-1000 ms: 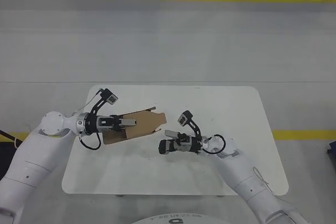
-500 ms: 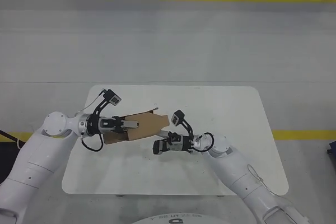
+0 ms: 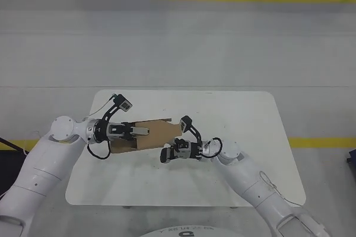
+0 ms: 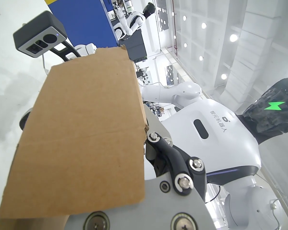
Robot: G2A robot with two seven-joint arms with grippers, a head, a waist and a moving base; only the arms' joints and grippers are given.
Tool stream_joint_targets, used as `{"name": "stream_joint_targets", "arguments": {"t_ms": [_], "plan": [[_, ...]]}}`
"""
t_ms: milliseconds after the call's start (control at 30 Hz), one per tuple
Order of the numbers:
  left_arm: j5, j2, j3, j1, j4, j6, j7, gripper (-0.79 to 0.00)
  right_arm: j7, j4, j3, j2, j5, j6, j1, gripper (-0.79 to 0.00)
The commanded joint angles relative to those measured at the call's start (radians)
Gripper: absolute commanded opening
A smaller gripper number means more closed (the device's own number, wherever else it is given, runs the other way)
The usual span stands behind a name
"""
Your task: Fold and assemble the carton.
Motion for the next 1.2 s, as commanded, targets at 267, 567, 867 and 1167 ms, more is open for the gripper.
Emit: {"name": "stream_joint_targets", "arguments": {"t_ms": [267,567,867,1167], "plan": [[-0.048,-0.01,-0.031,0.01,0.049,0.006,-0.041,-0.785,0.044,0.005,0.063,0.014,0.091,-0.033,-0.023,0.0],[-0.047,-0.021,-0.046,0.026,0.04,0.019,-0.053,-0.785,-0.014,0.023,0.047,0.004,0.129,0.02,0.019,0.0],[0.022,-0.026,-0.077,0.029,0.066,-0.02,-0.015,-0.785,-0.018,0.016,0.047,0.003,0.136,-0.016,0.008,0.0],[0.038,-0.039,-0.073,0.026,0.064,-0.025,0.0,-0.785,-0.036,-0.031,0.053,0.01,0.092,-0.02,-0.027,0.0]]}}
